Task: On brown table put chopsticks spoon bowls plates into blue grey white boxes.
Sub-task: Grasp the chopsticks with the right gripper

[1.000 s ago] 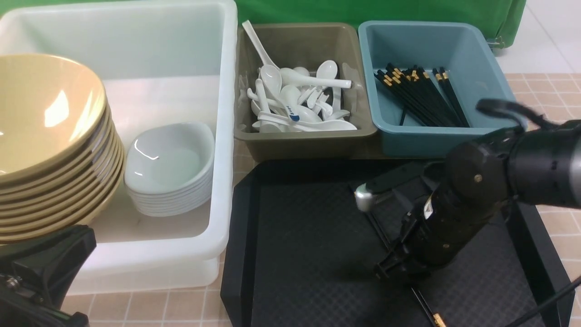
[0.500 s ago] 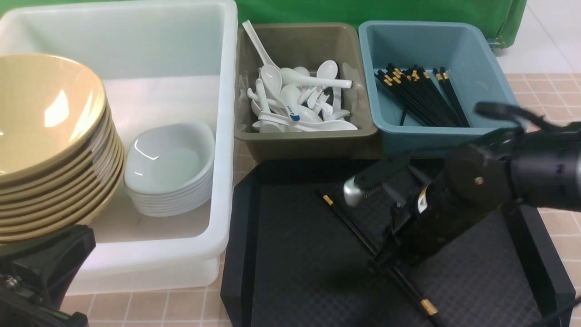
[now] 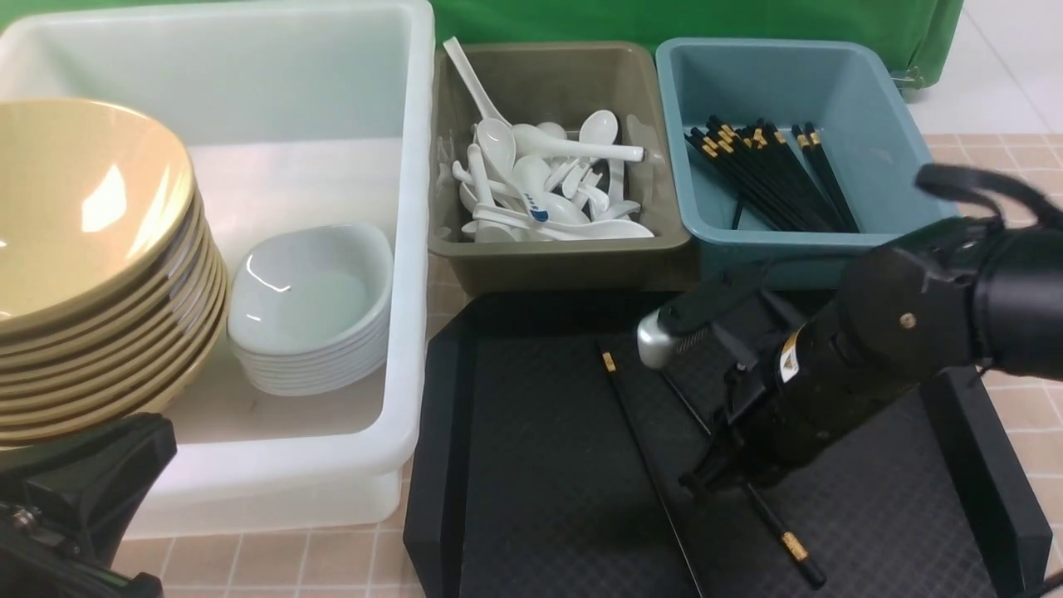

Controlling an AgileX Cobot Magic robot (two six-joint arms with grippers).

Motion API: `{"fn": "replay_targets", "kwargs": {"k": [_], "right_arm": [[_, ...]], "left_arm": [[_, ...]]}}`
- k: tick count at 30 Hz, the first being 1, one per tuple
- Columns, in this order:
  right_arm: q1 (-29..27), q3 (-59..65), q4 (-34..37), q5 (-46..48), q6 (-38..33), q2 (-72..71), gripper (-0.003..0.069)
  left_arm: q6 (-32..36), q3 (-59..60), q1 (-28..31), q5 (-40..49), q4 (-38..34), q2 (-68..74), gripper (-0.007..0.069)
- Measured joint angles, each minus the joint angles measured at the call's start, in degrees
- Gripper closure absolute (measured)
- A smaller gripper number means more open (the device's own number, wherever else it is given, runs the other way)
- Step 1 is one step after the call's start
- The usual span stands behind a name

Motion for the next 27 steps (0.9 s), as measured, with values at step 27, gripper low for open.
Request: {"fn": "replay_targets", "kwargs": {"k": [27], "right_arm": [[-8.7,-0.7,-4.0,3.1,2.7,-2.1,0.048]], "left_arm": [[0.0,0.0,0.0,0.4,0.0,0.0,0.0623]]}}
